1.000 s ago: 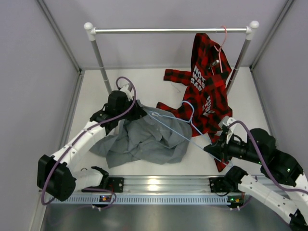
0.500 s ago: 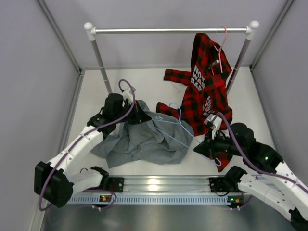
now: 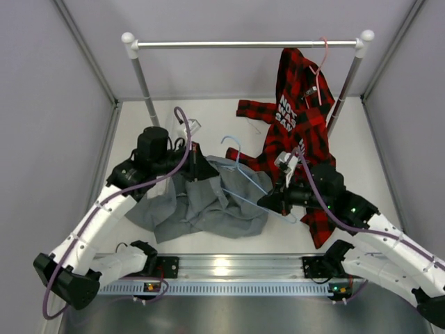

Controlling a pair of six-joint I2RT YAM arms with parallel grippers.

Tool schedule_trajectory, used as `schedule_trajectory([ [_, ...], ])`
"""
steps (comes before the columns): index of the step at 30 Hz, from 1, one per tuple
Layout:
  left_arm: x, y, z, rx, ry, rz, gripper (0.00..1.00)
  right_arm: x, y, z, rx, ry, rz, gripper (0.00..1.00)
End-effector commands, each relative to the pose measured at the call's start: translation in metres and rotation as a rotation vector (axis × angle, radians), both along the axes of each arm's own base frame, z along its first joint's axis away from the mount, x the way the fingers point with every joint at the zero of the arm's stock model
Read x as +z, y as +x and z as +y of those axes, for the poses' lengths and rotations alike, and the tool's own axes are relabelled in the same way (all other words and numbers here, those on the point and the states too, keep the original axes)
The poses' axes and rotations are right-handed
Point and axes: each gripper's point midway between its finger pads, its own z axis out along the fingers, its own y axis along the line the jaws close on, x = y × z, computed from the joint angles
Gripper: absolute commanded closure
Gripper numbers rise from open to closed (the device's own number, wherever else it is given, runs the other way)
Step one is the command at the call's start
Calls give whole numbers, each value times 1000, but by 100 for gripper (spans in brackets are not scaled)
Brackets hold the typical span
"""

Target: Place the shirt on the hanger

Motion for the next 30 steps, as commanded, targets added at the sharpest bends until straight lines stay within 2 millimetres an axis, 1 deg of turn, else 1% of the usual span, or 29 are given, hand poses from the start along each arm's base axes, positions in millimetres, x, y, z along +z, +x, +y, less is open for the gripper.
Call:
schedule_trajectory([
  [1,38,-17,6,-99,53,-135,100,23,-2,22,149,101,-128,100],
  [3,43,-24,11,-113,77,-150,100,11,-6,27,210,79,-106,100],
  [5,57,-30,14,-126,75,-186,100,7,-12,35,287,92,-78,100],
  [6,59,-34,16,-133,81,-188,100,9,-10,37,280,98,-76,100],
  [7,64,-36,16,-140,78,-198,100,16,1,40,232,115,-108,100],
  [9,67,-41,16,-157,70,-201,100,33,8,41,178,169,-126,100],
  [10,71,-46,14,-184,55,-202,100,43,13,42,153,202,-160,100],
  [11,73,-48,13,-191,49,-208,100,60,16,43,132,259,-190,100],
  [12,79,-49,13,-194,41,-220,100,74,15,41,115,301,-224,100],
  [13,80,-48,14,-191,43,-225,100,79,16,39,96,327,-244,100],
  [15,88,-45,15,-183,55,-255,100,105,12,32,68,421,-311,100],
  [17,90,-40,20,-151,91,-257,100,108,6,31,85,459,-321,100],
  [18,93,-28,23,-101,123,-277,100,113,1,32,107,484,-335,100],
  [20,93,-23,23,-90,140,-274,100,103,-1,37,133,474,-309,100],
  [21,93,-24,18,-122,126,-256,100,100,-3,40,141,472,-298,100],
  [23,100,-28,11,-161,100,-251,100,96,-2,44,139,485,-283,100],
  [24,100,-29,6,-182,94,-244,100,91,-2,47,142,483,-269,100],
  [25,101,-31,3,-196,93,-246,100,96,-3,47,144,504,-285,100],
  [26,104,-39,-4,-231,86,-254,100,100,0,47,121,520,-280,100],
  [28,101,-44,-13,-256,99,-258,100,104,-1,48,109,539,-279,100],
  [29,102,-58,-23,-306,99,-269,100,109,3,46,77,559,-278,100],
  [30,100,-63,-29,-324,108,-269,100,112,3,46,71,568,-278,100],
])
